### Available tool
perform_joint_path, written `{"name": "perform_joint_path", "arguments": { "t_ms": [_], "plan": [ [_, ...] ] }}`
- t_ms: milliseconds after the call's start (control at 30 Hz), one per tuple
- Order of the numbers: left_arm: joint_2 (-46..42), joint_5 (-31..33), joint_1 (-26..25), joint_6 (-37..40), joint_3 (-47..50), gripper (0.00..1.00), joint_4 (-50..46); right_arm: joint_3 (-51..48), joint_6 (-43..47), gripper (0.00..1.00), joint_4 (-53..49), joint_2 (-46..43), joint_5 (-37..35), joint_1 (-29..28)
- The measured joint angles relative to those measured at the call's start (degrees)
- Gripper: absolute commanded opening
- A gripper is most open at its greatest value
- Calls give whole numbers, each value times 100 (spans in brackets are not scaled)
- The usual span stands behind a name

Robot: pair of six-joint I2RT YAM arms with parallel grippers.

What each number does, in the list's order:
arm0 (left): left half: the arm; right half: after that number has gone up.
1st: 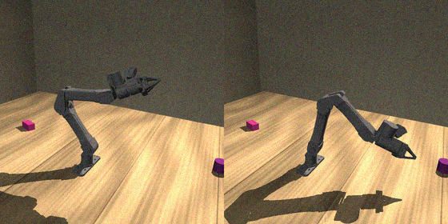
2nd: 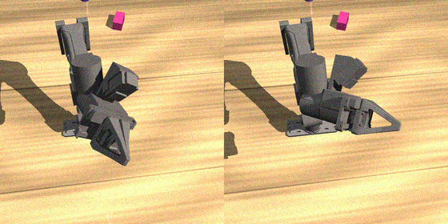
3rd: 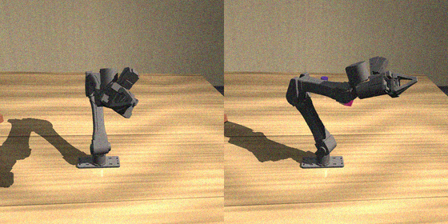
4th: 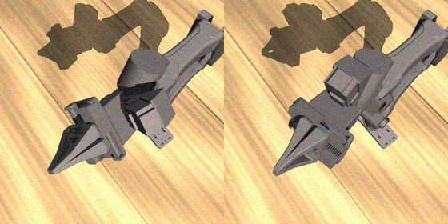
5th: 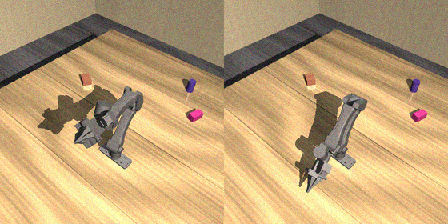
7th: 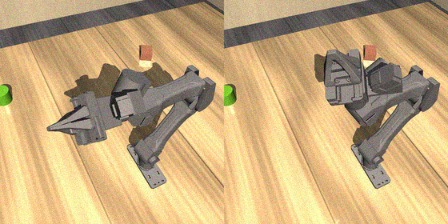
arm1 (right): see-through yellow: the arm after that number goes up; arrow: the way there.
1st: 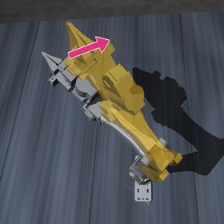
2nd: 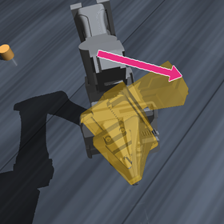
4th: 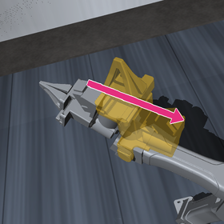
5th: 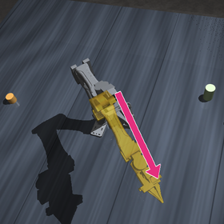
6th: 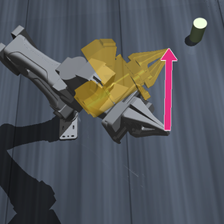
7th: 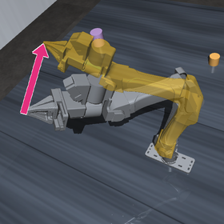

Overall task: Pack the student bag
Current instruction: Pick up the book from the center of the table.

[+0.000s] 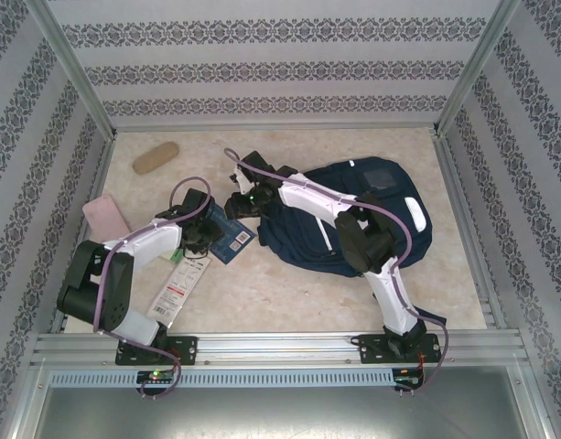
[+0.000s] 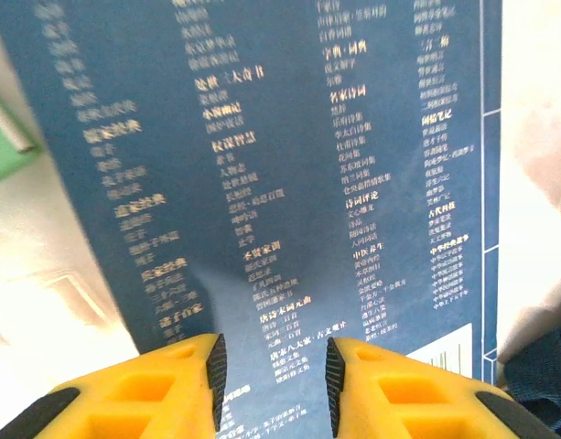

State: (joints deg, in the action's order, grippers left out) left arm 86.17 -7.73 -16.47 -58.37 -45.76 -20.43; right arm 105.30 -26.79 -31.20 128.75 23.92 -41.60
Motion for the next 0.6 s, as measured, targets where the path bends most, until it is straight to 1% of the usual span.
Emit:
{"name": "perform_joint_path", "arguments": {
  "t_ms": [100,200,333,400,500,600],
  "plan": [
    [-94,127,61,22,0,35,-146,153,70,48,-149,282,-74,-31],
    [61,138,157,59,2,33,-170,269,155,50,-275,479,-234,-31],
    [232,133,173,74,15,32,-131,472,280,51,-470,592,-448,-52],
    [262,118,188,87,15,29,-103,697,341,51,-573,706,-498,-57],
    [319,90,188,109,13,25,7,949,455,53,-658,918,-511,-66],
    [354,90,197,111,9,23,44,1045,540,55,-748,1043,-476,-61]
  ]
}}
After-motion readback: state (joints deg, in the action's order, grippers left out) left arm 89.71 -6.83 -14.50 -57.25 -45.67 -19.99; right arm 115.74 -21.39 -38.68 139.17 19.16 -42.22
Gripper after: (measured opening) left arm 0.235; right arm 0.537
